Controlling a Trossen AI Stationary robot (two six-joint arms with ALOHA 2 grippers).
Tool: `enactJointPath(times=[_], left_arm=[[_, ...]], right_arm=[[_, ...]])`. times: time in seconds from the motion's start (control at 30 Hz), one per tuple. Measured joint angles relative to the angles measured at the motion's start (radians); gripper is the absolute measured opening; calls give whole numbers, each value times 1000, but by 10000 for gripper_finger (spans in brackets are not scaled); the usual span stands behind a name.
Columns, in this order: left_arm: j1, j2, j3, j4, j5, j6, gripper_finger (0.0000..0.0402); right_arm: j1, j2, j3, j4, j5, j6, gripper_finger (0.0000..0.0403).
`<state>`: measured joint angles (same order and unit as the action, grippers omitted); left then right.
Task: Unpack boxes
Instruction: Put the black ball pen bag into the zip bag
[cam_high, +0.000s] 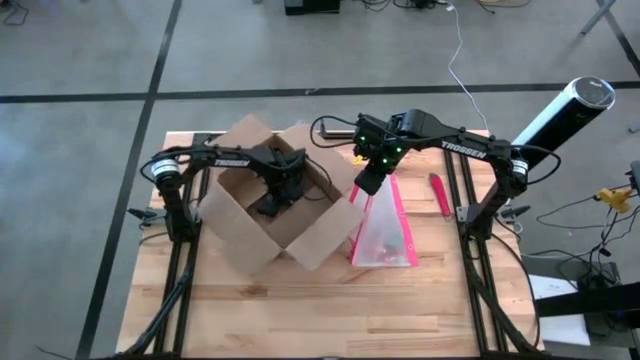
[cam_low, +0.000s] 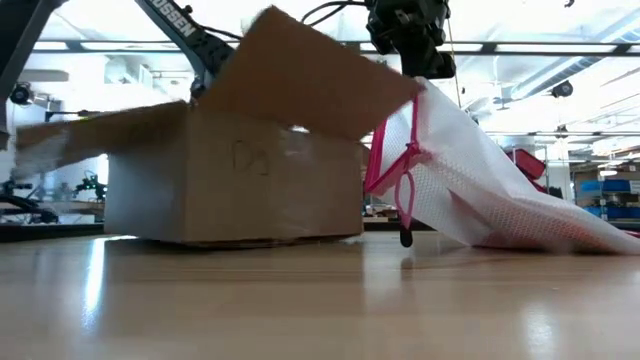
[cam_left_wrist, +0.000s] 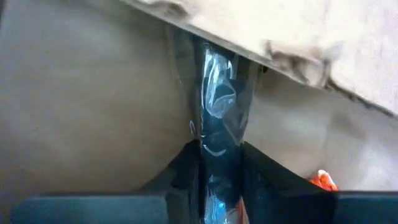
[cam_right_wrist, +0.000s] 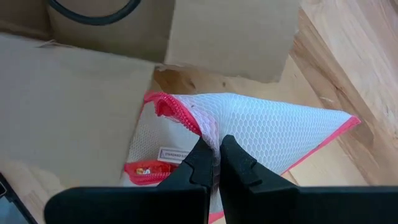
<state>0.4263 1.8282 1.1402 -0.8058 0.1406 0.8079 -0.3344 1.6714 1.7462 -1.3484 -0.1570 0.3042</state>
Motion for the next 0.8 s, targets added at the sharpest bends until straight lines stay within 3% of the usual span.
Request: enactJointPath(times=[0.3,0.5,0.8], left_arm=[[0,-31,82,-44,-7,-109,65],[0,-60,161,-68,-86,-177,65],[1,-63,342,-246,-136,-310,65]], right_arm=[[0,0,0,0,0,0,0],[0,0,0,1,1,0,0],[0,0,0,2,4,2,0]])
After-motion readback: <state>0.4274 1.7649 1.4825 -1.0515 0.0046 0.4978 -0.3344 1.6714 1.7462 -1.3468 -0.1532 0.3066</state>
